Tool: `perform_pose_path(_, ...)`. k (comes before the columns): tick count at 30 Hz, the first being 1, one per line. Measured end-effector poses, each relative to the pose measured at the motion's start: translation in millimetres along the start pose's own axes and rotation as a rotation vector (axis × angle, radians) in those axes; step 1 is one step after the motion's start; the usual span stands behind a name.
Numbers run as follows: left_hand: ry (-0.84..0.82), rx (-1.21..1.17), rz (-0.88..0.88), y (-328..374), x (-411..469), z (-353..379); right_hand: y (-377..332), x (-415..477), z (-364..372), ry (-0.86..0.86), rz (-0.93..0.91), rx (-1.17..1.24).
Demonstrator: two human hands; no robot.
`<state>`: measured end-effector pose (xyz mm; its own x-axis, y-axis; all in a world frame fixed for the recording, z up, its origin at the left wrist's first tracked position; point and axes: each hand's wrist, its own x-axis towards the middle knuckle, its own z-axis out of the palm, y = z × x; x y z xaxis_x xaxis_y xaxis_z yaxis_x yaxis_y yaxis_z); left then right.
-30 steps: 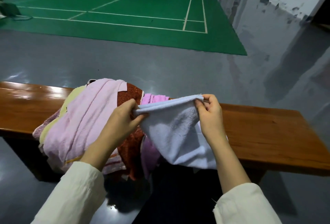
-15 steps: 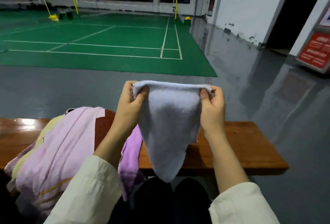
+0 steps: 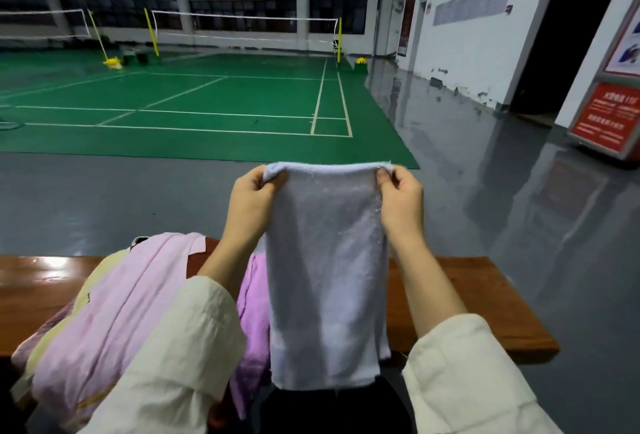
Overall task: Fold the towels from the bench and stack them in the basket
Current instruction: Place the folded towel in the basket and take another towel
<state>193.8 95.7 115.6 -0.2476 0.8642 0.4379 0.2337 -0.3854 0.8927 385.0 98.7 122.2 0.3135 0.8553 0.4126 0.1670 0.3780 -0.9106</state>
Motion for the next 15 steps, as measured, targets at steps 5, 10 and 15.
perform_pose_path(5,0.117,-0.110,0.107,39,29,6,-45,21,8,0.098,-0.122,0.074)
perform_pose_path(10,0.042,-0.074,0.174,41,15,0,-35,9,0,0.115,-0.077,0.062)
perform_pose_path(15,-0.112,0.072,0.165,-21,-43,-15,36,-38,-5,0.080,0.047,-0.012)
